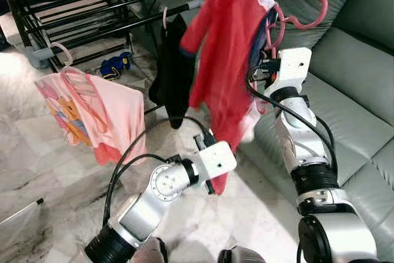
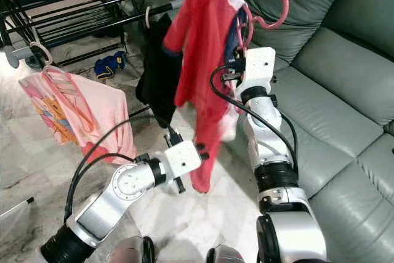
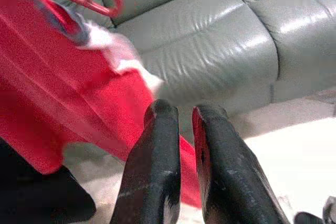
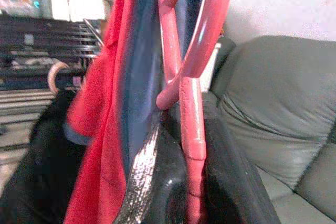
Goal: Hang hanger
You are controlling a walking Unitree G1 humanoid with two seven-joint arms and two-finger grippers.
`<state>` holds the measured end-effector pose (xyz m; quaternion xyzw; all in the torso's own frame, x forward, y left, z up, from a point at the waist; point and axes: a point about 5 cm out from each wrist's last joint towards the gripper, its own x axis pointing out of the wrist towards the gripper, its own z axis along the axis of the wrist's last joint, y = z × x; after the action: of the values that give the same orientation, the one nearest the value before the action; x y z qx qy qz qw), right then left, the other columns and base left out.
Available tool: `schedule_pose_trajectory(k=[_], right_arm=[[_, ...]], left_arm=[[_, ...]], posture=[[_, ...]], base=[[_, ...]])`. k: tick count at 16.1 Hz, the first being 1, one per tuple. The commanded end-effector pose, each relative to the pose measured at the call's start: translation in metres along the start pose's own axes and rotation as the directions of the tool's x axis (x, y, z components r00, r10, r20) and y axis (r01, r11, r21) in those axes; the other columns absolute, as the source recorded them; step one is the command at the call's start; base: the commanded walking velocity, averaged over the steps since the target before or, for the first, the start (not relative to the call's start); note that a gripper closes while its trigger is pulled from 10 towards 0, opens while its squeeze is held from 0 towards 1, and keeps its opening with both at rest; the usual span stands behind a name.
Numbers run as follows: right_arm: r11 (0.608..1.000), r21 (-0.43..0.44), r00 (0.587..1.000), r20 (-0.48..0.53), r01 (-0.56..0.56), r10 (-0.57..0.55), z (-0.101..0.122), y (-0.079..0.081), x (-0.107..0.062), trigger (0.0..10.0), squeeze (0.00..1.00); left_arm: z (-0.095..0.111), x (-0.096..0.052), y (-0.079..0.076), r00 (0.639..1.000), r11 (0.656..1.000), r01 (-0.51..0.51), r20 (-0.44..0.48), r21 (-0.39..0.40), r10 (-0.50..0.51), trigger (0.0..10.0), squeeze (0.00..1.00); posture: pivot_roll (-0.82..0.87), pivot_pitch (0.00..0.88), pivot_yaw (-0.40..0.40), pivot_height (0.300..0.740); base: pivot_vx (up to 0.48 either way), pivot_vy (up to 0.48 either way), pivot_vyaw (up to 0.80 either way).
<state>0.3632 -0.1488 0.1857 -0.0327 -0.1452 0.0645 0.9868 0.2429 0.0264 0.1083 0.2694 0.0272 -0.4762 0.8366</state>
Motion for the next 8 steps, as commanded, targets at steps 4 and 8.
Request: schedule_pose_trajectory(k=[4, 8], right_arm=[[0.994, -0.010, 0.992, 0.064, -0.107, 0.107, 0.009, 0.004, -0.013, 10.0, 0.00], [0.969, -0.091, 0.972, -0.060, -0.231, 0.226, -0.013, -0.021, -0.050, 10.0, 0.00]], left_arm=[[-0.005, -0.008, 0.006, 1.000, 0.999, -0.005, -0.004, -0.052, 0.005, 10.0, 1.00], [-0.017, -0.048, 0.056, 0.973, 0.969, -0.225, 0.081, 0.105, 0.217, 10.0, 1.00]], posture=[[0.01, 0.037, 0.005, 0.740], [0.02, 0.046, 0.002, 0.740]], base=[[0.000, 0.000, 0.00], [0.000, 0.000, 0.00]])
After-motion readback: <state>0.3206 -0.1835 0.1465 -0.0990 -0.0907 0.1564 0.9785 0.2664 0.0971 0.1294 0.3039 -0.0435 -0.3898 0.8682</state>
